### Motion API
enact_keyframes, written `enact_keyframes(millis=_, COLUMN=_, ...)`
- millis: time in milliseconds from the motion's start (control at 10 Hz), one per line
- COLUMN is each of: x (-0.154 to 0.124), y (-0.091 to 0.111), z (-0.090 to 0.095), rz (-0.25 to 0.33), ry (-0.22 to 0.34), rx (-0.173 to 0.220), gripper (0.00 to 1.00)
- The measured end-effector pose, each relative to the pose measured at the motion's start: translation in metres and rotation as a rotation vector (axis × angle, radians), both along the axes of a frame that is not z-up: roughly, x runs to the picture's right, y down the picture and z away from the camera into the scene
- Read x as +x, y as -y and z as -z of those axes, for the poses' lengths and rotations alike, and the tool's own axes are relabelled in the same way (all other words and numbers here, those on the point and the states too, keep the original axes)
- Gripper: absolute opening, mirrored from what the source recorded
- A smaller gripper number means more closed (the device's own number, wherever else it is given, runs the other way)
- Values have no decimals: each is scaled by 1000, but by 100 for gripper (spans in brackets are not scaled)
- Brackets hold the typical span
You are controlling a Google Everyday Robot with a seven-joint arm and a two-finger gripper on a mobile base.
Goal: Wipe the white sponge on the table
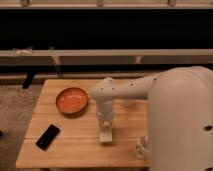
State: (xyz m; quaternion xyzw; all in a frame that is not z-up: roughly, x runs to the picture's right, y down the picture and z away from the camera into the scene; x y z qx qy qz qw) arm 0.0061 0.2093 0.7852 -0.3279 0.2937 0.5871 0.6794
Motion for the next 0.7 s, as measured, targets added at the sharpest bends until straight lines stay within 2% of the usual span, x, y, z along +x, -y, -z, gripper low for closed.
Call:
enact_keyframes(millis=100, x=2, y=6, z=-2, rz=-14, ry=-11, rx=19, gripper=78)
enact_keyframes(millis=200, x=-2, y=10, z=-3, rz=-14, ry=-6, rx=33, gripper=80)
enact_keyframes(millis=500, x=-25, y=18, z=-6, rz=11, ry=25, rx=53, gripper=80)
enact_keyframes(millis=700, x=-29, y=21, z=-3, rz=32, ry=36, rx=69, gripper=80)
